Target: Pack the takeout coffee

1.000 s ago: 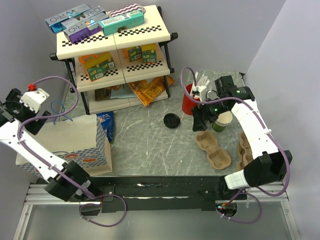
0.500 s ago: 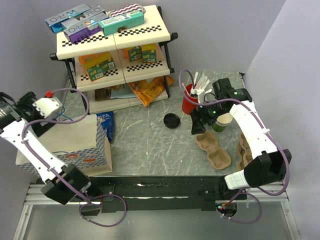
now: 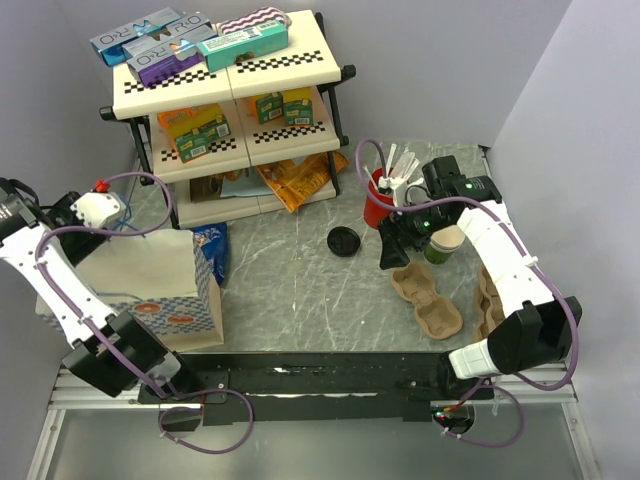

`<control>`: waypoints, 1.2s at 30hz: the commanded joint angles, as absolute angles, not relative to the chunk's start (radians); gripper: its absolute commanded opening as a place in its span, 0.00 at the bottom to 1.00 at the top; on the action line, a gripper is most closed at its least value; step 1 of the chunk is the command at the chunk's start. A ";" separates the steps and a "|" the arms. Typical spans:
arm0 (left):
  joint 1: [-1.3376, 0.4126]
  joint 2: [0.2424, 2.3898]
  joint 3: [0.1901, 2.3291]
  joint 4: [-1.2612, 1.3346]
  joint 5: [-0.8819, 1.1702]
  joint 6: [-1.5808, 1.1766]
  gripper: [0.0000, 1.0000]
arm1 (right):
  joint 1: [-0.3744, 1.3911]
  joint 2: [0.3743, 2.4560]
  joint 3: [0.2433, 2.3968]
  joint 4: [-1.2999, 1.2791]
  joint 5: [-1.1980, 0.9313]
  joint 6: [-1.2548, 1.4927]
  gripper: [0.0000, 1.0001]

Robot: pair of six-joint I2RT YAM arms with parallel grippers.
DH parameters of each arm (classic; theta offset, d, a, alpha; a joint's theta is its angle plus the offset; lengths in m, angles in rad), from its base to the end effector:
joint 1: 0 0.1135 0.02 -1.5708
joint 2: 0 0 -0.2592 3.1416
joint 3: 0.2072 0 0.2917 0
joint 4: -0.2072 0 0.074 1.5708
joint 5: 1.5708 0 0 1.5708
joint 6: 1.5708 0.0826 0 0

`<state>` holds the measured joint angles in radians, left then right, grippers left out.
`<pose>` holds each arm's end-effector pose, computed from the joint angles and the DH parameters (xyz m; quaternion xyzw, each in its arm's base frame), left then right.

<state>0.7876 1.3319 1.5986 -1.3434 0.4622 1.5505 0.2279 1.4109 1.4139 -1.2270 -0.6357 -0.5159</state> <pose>0.2296 0.1784 0.3682 0.4034 0.8552 0.1322 0.2975 0.2926 0.1182 0.2982 -0.3902 0.8521 0.2811 0.2064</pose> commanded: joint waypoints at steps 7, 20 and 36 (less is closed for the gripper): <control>0.767 1.197 1.540 -1.379 0.477 1.569 0.44 | 0.241 1.445 1.482 -1.230 -0.663 -0.508 1.00; 0.681 1.155 1.534 -1.379 0.551 1.424 0.01 | 0.241 1.503 1.537 -1.235 -0.675 -0.517 1.00; 0.322 1.175 1.564 -1.345 0.871 0.951 0.01 | 0.242 1.447 1.583 -1.143 -0.545 -0.470 1.00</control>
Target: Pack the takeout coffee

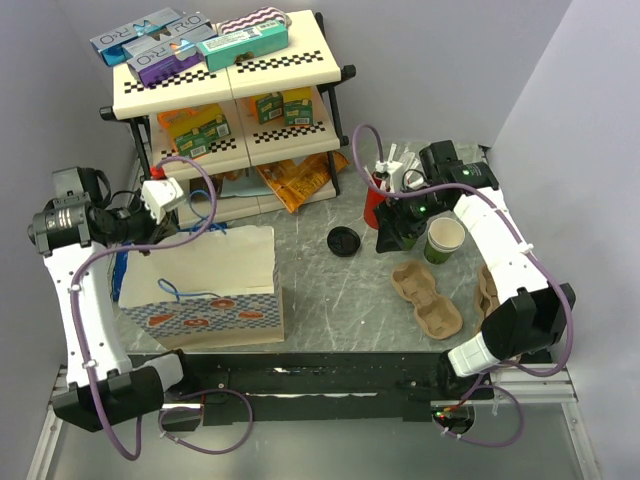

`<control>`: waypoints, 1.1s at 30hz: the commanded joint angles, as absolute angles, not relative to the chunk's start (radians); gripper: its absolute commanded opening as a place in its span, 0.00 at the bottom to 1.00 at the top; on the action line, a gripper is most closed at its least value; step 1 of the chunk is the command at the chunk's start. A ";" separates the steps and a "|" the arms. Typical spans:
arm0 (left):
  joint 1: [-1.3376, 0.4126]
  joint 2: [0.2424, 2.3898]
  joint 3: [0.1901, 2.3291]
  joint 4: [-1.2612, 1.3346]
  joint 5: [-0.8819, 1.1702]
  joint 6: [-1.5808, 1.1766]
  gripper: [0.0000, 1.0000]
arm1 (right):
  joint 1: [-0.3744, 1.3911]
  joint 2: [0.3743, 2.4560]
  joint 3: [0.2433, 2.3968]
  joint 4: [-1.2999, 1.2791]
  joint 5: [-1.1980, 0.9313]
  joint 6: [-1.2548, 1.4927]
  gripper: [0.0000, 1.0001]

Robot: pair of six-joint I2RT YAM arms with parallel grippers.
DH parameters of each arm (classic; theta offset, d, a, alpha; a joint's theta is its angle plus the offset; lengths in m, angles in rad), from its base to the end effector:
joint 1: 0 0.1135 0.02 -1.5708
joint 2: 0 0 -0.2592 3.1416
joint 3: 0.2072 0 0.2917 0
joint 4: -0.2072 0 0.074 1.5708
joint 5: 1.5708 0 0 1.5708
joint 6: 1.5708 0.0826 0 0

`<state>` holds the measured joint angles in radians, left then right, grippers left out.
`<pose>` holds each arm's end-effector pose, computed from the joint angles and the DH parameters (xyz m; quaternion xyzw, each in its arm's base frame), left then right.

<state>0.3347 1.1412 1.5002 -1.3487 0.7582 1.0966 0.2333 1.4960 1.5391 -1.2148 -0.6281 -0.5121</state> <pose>0.2376 0.0225 0.3936 0.4294 0.7868 -0.0930 0.4335 0.3176 0.1254 0.3145 -0.3965 0.8459 0.2736 0.2288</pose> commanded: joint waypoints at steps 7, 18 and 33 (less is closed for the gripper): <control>0.321 1.198 1.749 -1.263 0.926 0.856 0.01 | 0.242 1.252 1.401 -0.904 -0.586 -0.428 1.00; 0.291 1.268 1.919 -1.374 0.841 0.937 0.52 | 0.241 1.273 1.359 -0.994 -0.724 -0.456 1.00; 0.253 1.187 1.566 -1.379 0.562 1.183 0.73 | 0.242 1.193 1.218 -0.951 -0.750 -0.428 1.00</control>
<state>0.2558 1.1797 1.5860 -1.3399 0.6434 1.0985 0.2371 1.2396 1.2362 -0.9825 -0.7174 -0.4377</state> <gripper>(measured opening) 0.724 0.997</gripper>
